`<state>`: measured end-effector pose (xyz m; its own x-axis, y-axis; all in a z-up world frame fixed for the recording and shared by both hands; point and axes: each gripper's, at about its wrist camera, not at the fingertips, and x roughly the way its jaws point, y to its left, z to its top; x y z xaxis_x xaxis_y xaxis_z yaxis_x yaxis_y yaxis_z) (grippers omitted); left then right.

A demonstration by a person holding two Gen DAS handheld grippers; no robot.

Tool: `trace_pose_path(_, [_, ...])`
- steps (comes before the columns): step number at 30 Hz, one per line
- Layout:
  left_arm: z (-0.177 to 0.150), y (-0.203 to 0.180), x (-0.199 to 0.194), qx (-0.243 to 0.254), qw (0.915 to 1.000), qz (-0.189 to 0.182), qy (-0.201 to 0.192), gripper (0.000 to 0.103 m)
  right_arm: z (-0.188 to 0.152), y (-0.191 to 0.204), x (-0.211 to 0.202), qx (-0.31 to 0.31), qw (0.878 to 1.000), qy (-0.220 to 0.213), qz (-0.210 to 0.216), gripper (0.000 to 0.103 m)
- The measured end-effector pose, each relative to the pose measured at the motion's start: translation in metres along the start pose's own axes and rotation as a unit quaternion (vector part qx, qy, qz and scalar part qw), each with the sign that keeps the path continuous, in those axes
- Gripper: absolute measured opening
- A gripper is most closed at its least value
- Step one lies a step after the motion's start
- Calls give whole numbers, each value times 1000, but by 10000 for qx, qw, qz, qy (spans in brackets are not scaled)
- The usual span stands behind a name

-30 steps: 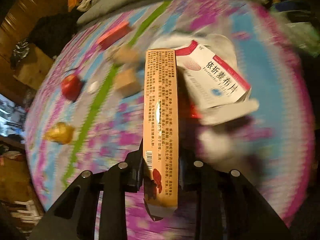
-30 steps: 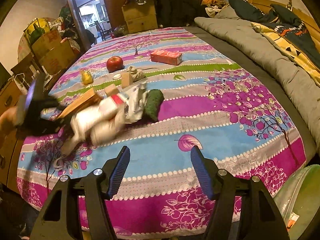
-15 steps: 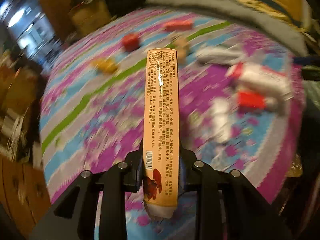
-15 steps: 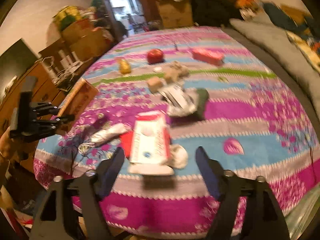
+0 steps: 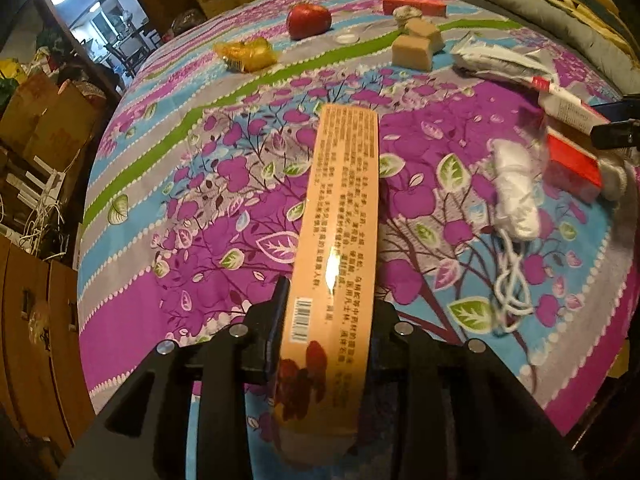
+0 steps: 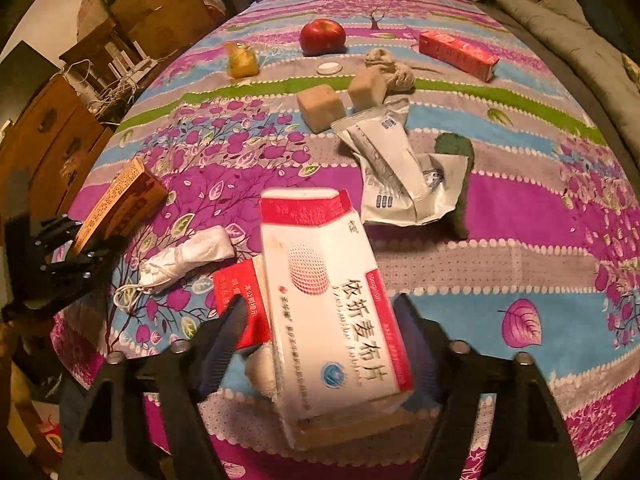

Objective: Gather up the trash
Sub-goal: 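Grasp the long orange box with the left gripper while the right gripper grasps the white medicine box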

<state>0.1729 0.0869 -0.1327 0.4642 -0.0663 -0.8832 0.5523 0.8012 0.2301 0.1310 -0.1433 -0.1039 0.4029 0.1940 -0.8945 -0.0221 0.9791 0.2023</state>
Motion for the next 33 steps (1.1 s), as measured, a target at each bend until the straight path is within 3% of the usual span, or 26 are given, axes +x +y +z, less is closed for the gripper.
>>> trace_pose_path(9, [-7, -5, -11, -181, 9993, 32, -322, 27, -4, -7, -7, 142, 9996, -237, 52, 53])
trace_pose_path(14, [-1, -2, -33, -609, 9968, 196, -486, 26, -6, -2, -40, 185, 9972, -718, 93, 51])
trace_pose_path(24, [49, -25, -104, -974, 9862, 656, -1166, 27, -7, 18, -123, 51, 9864, -1639, 116, 51])
trace_pose_path(33, [104, -73, -141, -1086, 9786, 526, -1669, 27, -26, 12, -185, 70, 9765, -2152, -121, 51])
